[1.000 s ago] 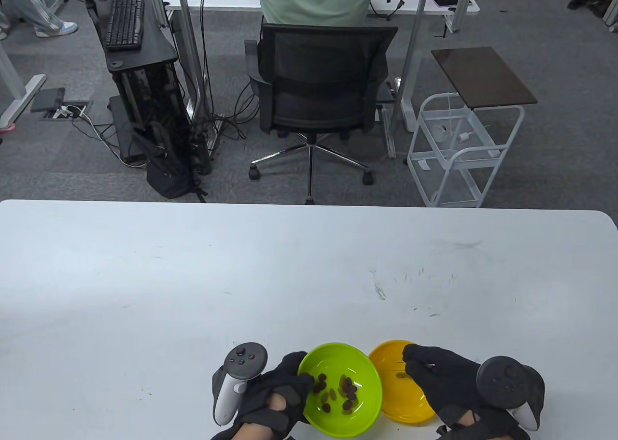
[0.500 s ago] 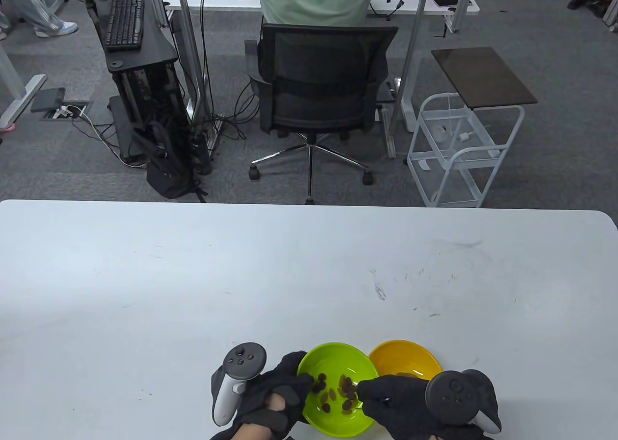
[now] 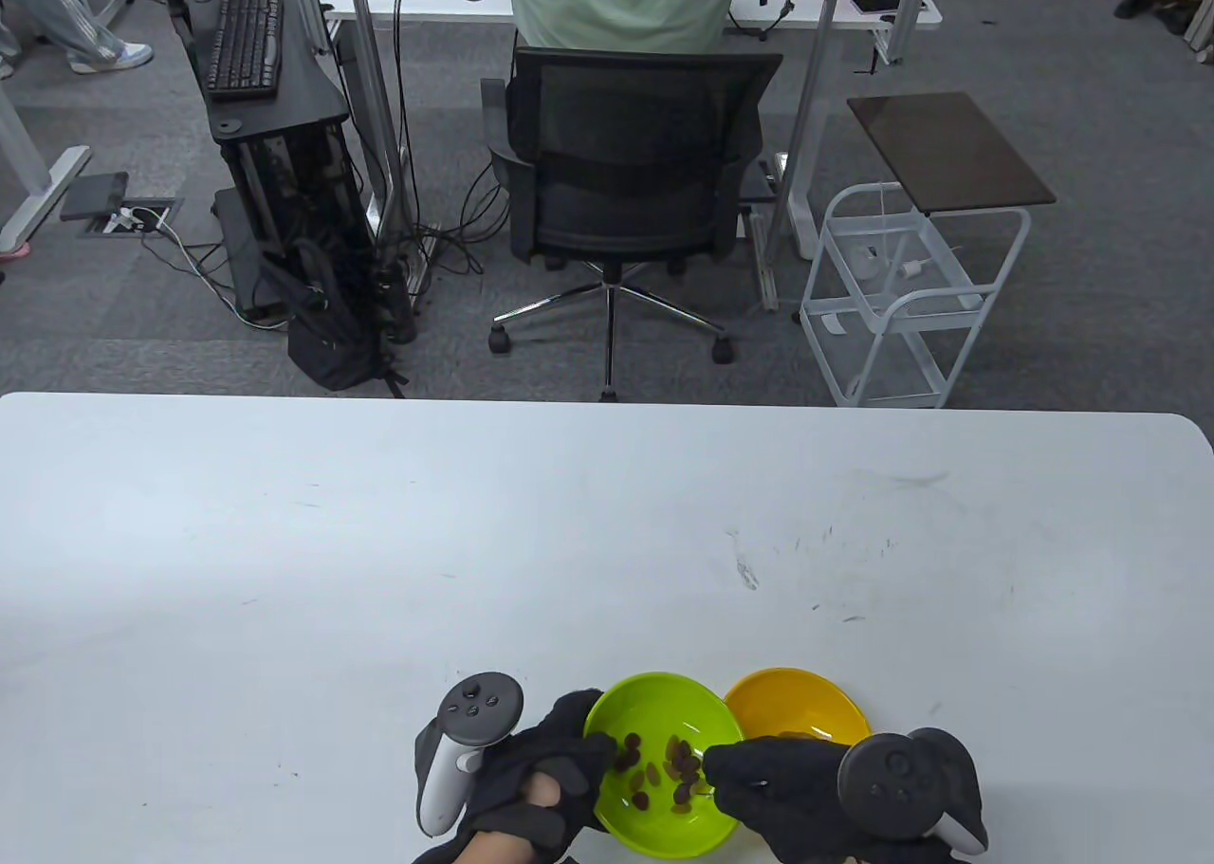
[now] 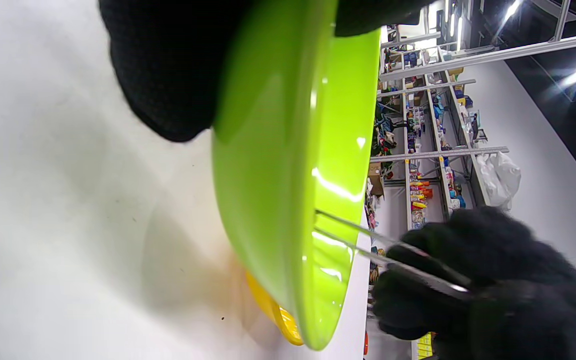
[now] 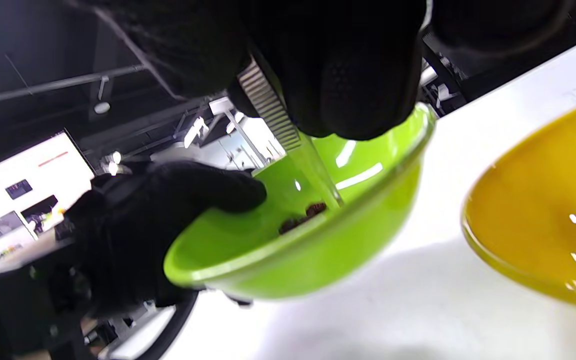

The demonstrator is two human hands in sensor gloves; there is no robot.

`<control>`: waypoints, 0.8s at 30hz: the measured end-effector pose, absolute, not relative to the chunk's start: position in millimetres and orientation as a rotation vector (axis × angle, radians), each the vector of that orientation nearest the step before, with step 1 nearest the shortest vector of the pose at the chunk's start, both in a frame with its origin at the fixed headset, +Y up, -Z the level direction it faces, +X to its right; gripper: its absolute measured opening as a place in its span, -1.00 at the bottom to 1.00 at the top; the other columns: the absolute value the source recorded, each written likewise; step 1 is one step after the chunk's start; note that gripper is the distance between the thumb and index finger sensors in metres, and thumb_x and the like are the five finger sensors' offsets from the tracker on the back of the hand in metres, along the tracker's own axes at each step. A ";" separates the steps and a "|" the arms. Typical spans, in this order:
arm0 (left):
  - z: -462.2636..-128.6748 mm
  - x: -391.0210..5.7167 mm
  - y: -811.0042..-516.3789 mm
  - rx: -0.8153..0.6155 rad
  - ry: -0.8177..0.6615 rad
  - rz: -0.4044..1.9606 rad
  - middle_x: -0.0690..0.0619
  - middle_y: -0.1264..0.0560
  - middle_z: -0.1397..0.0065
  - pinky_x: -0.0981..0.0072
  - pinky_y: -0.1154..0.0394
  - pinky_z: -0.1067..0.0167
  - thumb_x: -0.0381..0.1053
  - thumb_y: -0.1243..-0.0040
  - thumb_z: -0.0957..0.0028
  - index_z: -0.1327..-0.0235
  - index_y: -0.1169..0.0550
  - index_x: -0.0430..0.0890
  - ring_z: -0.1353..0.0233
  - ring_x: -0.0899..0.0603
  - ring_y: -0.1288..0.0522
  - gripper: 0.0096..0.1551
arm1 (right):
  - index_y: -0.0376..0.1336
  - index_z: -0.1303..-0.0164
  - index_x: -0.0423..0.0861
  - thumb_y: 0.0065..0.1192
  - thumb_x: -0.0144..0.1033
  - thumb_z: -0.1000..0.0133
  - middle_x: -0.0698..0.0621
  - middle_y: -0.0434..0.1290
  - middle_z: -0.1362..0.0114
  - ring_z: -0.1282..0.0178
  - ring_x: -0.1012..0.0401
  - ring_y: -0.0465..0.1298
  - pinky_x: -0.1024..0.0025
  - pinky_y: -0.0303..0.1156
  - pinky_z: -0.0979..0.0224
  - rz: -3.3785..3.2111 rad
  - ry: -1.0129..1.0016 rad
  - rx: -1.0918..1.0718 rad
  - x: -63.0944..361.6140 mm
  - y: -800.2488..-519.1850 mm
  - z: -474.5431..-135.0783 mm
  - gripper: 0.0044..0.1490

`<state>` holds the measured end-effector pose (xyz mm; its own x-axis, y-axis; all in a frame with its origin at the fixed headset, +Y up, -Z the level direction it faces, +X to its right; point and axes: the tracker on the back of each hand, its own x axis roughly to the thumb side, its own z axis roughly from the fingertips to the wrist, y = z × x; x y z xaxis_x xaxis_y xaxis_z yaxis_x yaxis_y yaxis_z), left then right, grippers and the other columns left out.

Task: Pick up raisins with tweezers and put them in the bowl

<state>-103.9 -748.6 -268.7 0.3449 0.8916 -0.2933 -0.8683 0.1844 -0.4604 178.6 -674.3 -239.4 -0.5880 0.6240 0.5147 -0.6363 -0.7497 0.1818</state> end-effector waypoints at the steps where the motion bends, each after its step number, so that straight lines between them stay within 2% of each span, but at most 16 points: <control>1: -268.7 -104.2 -748.6 -0.615 -0.043 1.240 -0.18 -0.30 -0.53 0.21 -0.77 0.04 -0.05 -0.04 -0.10 -0.58 -0.15 -0.17 -0.26 -0.33 -0.67 -0.23 | 0.53 -0.14 0.01 0.43 -0.06 -0.10 -0.08 0.59 -0.19 0.04 0.03 0.69 0.01 0.55 0.05 2.289 -0.051 0.725 182.1 -671.0 -239.5 -0.53; 6: -268.8 -104.9 -749.1 -0.617 -0.033 1.233 -0.18 -0.30 -0.53 0.21 -0.76 0.04 -0.05 -0.05 -0.10 -0.57 -0.15 -0.17 -0.26 -0.33 -0.67 -0.24 | 0.52 -0.14 0.00 0.43 -0.06 -0.10 -0.08 0.59 -0.19 0.04 0.02 0.69 0.01 0.55 0.06 2.278 -0.166 0.615 205.1 -664.9 -245.9 -0.53; 9: -268.8 -106.0 -749.4 -0.613 -0.018 1.217 -0.18 -0.31 -0.52 0.20 -0.77 0.05 -0.05 -0.05 -0.09 -0.57 -0.16 -0.18 -0.26 -0.34 -0.67 -0.24 | 0.52 -0.14 0.00 0.43 -0.06 -0.10 -0.08 0.59 -0.19 0.05 0.02 0.69 0.01 0.55 0.06 2.324 -0.183 0.518 220.4 -672.1 -253.6 -0.53; 17: -269.0 -106.3 -750.0 -0.619 -0.020 1.220 -0.18 -0.31 -0.52 0.21 -0.76 0.05 -0.05 -0.05 -0.10 -0.57 -0.16 -0.18 -0.26 -0.34 -0.67 -0.24 | 0.53 -0.14 0.00 0.43 -0.07 -0.10 -0.08 0.59 -0.19 0.04 0.01 0.69 0.00 0.55 0.05 2.487 0.068 0.336 243.8 -719.7 -277.9 -0.54; 24: -269.6 -107.0 -750.4 -0.620 -0.024 1.220 -0.18 -0.31 -0.53 0.21 -0.76 0.04 -0.05 -0.05 -0.10 -0.57 -0.15 -0.17 -0.26 -0.34 -0.67 -0.24 | 0.53 -0.14 0.00 0.44 -0.07 -0.10 -0.08 0.59 -0.19 0.04 0.01 0.69 0.00 0.55 0.05 2.497 0.108 0.296 246.6 -728.9 -282.6 -0.54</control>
<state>-107.0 -750.4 -269.6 0.3645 0.8795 -0.3060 -0.8669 0.2006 -0.4562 246.6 -728.9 -282.6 -0.7861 0.5892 0.1866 -0.5709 -0.8079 0.1458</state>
